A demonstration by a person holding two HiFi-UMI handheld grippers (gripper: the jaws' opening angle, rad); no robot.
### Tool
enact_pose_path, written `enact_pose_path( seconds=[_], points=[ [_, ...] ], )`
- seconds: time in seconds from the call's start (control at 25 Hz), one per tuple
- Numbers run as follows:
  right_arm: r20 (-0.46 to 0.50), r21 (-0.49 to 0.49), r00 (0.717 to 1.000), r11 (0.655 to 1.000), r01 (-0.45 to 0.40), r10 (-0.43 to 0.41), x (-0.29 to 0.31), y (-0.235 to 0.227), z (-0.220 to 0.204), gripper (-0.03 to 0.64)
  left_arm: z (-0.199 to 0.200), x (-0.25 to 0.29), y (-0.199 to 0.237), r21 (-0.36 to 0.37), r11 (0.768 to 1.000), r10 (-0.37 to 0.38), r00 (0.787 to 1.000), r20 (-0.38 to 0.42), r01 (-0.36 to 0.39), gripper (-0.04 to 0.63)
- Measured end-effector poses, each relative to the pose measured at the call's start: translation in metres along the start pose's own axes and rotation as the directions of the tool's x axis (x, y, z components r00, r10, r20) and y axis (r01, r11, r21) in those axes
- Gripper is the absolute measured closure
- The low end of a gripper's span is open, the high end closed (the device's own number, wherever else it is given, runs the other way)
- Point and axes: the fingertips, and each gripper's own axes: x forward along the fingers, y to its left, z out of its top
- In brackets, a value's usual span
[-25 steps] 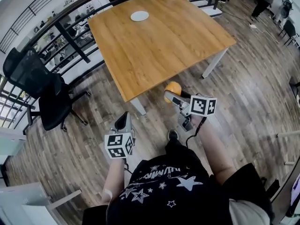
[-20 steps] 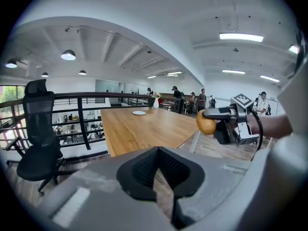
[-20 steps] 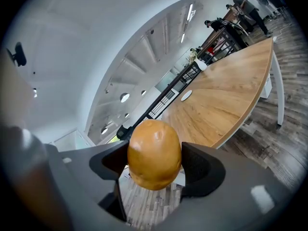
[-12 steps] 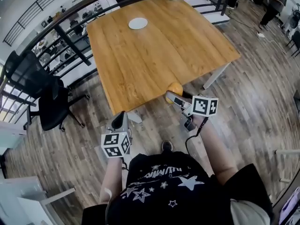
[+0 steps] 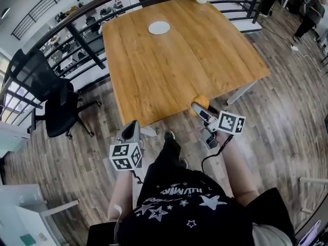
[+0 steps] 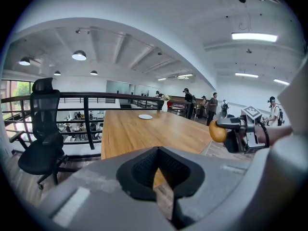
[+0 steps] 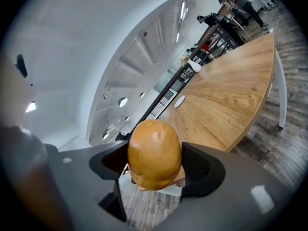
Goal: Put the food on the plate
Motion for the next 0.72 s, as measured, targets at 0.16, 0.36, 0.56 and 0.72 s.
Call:
enact_pose_path(
  seconds=[0.16,0.36,0.56,0.72],
  points=[
    [0.014,-0.018,1.0,1.0,0.022,-0.021,0.006,-0.008,0.017,0.273,0.017,0.023,0.006,0.009,1.0,-0.015,1.0,0.016,0.014,0.594],
    [0.029,-0.038,0.999,0.998,0.044,-0.043,0.026,-0.022,0.052,0.273,0.046,0.073,0.024,0.008,0.999,-0.035,0.999,0.038,0.035,0.594],
    [0.025,-0.041,0.997,0.996,0.075,-0.074,0.064,-0.038,0.099,0.273,0.078,0.123,0.043,-0.007,0.999,-0.053,0.998,0.04,0.053,0.594],
    [0.014,-0.079,0.997,0.993,0.083,-0.082,0.111,-0.048,0.14,0.273,0.099,0.167,0.07,-0.018,0.999,-0.045,0.998,0.045,0.045,0.594]
  ],
)
